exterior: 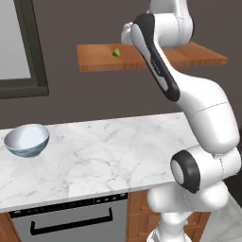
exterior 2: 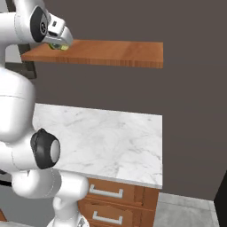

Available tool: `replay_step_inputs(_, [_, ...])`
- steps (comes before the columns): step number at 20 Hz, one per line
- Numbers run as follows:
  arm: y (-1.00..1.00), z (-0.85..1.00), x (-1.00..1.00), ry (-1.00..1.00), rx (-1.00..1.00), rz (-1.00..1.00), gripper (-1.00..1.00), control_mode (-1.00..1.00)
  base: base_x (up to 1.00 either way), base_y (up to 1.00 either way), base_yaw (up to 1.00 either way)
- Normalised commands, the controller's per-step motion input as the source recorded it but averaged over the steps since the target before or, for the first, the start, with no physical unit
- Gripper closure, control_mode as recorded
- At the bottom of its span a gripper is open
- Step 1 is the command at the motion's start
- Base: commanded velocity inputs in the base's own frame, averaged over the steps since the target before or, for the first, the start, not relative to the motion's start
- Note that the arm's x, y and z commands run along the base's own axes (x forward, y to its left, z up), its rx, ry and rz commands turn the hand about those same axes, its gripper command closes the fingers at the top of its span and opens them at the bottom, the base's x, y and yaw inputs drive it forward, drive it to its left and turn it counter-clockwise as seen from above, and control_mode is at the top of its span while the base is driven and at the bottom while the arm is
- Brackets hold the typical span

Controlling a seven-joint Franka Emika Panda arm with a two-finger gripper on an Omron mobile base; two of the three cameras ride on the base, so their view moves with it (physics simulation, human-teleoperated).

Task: Pick the lemon wedges from the cabinet and place them in one bowl. Pick the bell pepper from the sink and place it in the other bowl.

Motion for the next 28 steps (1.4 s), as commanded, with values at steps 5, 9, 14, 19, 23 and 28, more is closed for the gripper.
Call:
replay_step_inputs(5, [0.2,-0.21,-0.98,0.0,0.04,0.18,1.0,-1.0,0.0,0.0,0.0])
replay_step_inputs(9, [0.09,-0.57,-0.71,-0.02,0.0,0.32,1.0,-1.0,0.0,0.0,0.0])
replay_step_inputs(14, [0.01,-0.46,-0.4,-0.08,-0.07,0.31,1.0,-1.0,0.0,0.0,0.0])
replay_step_inputs(19, [0.0,-0.54,-0.08,-0.07,-0.13,0.23,1.0,-1.0,0.0,0.0,0.0])
replay_step_inputs(23, [0.0,-0.3,-0.14,-0.06,-0.1,0.14,1.0,-1.0,0.0,0.0,0.0])
replay_step_inputs(28, [0.02,-0.04,-0.04,0.0,-0.01,0.02,1.0,-1.0,0.0,0.0,0.0])
